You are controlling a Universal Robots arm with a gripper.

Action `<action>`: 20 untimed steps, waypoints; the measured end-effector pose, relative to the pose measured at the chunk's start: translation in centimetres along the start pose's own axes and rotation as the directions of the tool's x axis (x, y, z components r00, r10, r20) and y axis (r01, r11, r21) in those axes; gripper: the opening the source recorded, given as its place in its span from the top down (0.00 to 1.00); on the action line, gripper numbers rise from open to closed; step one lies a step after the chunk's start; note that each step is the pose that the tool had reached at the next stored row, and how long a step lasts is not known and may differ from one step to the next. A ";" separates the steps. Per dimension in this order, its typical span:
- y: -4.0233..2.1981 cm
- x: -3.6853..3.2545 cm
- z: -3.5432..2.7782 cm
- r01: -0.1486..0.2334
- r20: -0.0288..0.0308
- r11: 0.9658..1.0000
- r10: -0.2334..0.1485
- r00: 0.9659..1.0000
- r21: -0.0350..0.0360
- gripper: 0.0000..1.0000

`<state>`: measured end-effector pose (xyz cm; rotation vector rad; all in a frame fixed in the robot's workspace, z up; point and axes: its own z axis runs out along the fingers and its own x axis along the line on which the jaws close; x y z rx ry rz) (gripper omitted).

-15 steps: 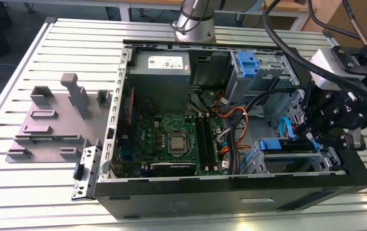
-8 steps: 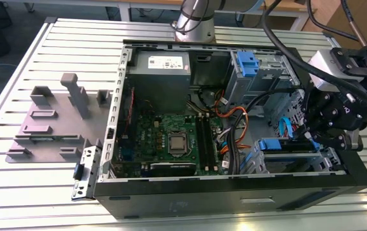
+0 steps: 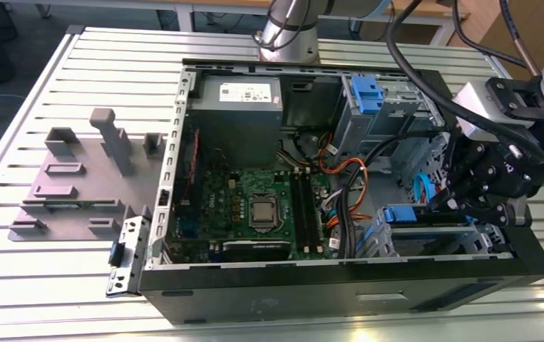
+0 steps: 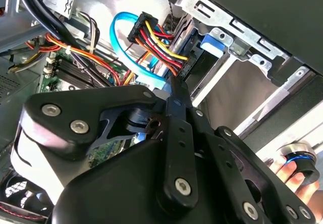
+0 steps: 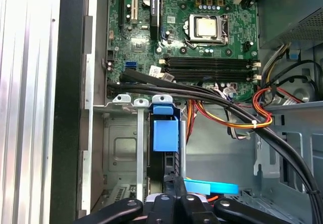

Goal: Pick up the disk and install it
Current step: 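Insert the second disk wire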

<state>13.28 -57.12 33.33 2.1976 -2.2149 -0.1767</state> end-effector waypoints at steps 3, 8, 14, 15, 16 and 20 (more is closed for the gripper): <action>-0.06 0.04 0.01 0.000 0.000 1.000 0.000 1.000 -0.001 0.89; -0.04 0.02 -0.43 0.000 0.002 1.000 0.000 1.000 -0.001 0.89; 0.07 -0.12 -2.40 0.001 0.006 1.000 -0.001 1.000 -0.001 0.89; 0.10 -0.14 -2.78 0.001 0.007 1.000 -0.001 1.000 -0.001 0.89; 0.13 -0.17 -3.15 0.001 0.007 1.000 -0.001 1.000 -0.001 0.89; 0.23 -0.24 -4.27 0.001 0.007 1.000 -0.001 1.000 -0.001 0.89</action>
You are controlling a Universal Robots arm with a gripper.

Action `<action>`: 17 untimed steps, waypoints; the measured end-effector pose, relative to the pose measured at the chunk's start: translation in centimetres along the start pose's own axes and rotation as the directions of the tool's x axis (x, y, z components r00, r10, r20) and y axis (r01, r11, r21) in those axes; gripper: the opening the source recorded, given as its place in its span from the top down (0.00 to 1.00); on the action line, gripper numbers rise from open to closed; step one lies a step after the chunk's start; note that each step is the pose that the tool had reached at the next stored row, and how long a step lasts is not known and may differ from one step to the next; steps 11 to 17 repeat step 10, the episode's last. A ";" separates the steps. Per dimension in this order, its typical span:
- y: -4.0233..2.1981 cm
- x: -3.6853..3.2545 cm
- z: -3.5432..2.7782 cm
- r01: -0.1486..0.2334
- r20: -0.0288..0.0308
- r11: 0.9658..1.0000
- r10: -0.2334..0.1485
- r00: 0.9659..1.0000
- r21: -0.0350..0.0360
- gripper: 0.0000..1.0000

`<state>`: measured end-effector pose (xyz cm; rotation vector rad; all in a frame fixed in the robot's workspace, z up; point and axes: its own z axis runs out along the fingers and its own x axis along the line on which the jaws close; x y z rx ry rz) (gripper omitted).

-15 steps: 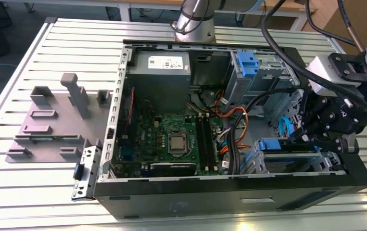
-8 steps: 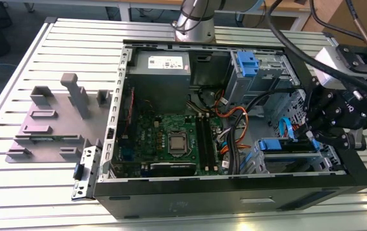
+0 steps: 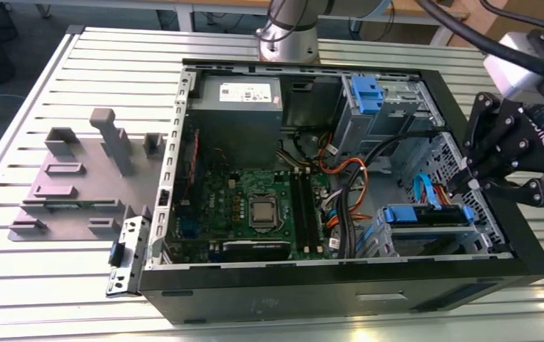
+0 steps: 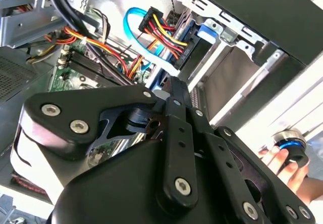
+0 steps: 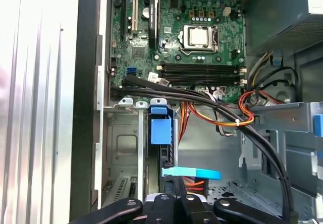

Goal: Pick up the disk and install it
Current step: 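Insert the second disk wire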

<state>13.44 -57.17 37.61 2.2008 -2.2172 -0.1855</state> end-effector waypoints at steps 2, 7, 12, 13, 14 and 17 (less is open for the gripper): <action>0.04 -0.04 -0.47 0.000 0.000 1.000 0.000 1.000 0.000 0.89; 0.07 -0.06 -0.73 0.000 0.000 1.000 0.000 1.000 0.000 0.89; 0.07 -0.06 -0.74 0.000 0.000 1.000 0.000 1.000 0.000 0.89; 0.07 -0.06 -0.74 0.000 0.000 1.000 0.000 1.000 0.000 0.89; 0.07 -0.06 -0.74 0.000 0.000 1.000 0.000 1.000 0.000 0.89; 0.07 -0.06 -0.74 0.000 0.000 1.000 0.000 1.000 0.000 0.89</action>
